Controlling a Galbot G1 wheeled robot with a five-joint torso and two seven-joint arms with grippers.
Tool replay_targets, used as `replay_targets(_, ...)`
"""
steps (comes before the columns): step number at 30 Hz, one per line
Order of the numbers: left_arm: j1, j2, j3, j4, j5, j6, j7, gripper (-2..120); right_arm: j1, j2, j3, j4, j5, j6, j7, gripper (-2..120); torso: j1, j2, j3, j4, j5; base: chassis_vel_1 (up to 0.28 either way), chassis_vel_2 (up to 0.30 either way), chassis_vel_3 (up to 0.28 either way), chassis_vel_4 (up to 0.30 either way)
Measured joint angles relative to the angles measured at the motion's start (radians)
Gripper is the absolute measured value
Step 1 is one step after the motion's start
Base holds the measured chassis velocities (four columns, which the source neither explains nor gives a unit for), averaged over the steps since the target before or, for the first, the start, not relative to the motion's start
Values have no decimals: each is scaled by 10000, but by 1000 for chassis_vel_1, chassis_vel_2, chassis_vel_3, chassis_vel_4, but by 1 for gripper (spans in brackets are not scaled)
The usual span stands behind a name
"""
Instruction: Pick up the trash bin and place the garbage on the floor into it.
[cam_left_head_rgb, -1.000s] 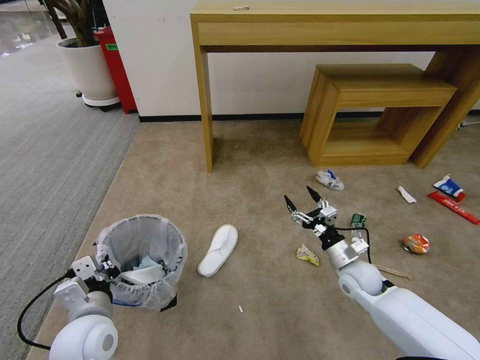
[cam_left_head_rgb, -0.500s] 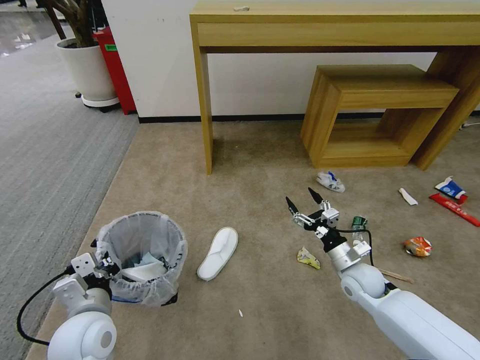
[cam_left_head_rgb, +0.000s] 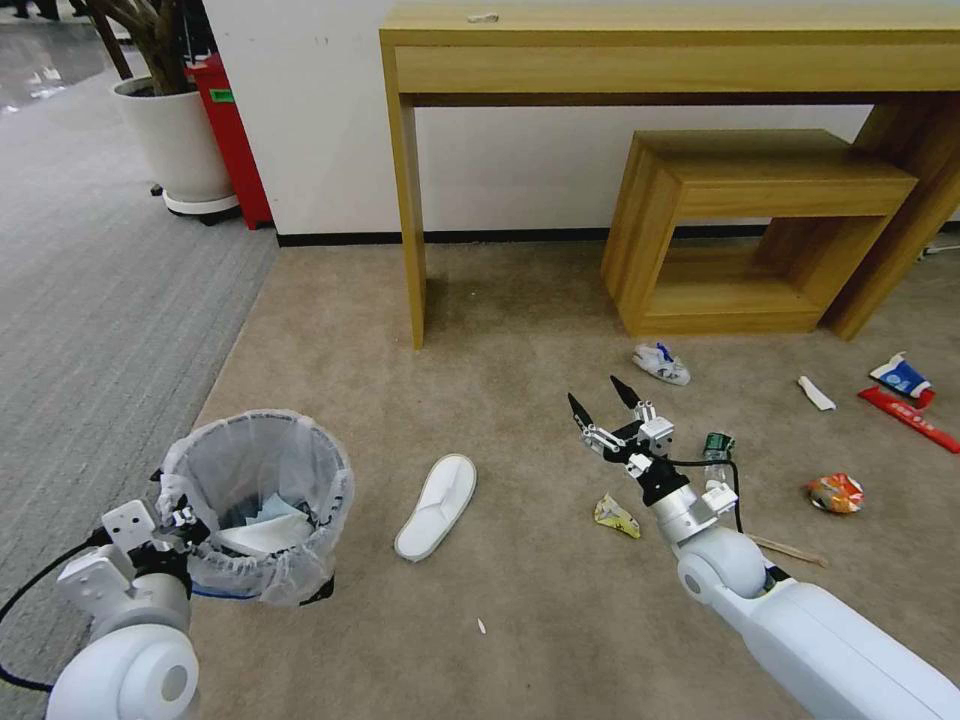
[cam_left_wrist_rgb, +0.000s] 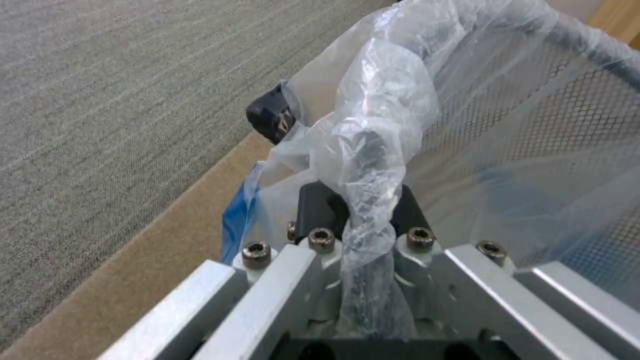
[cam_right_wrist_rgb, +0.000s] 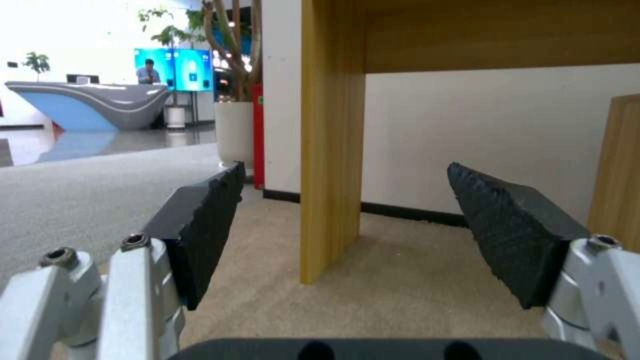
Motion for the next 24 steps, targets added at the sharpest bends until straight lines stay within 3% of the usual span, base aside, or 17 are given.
replay_targets(24, 57, 158, -202, -72, -2, -13, 33, 3, -195, 172, 1, -62, -302, 2, 6, 67, 0, 0, 0, 0, -1, 0, 0, 0, 0)
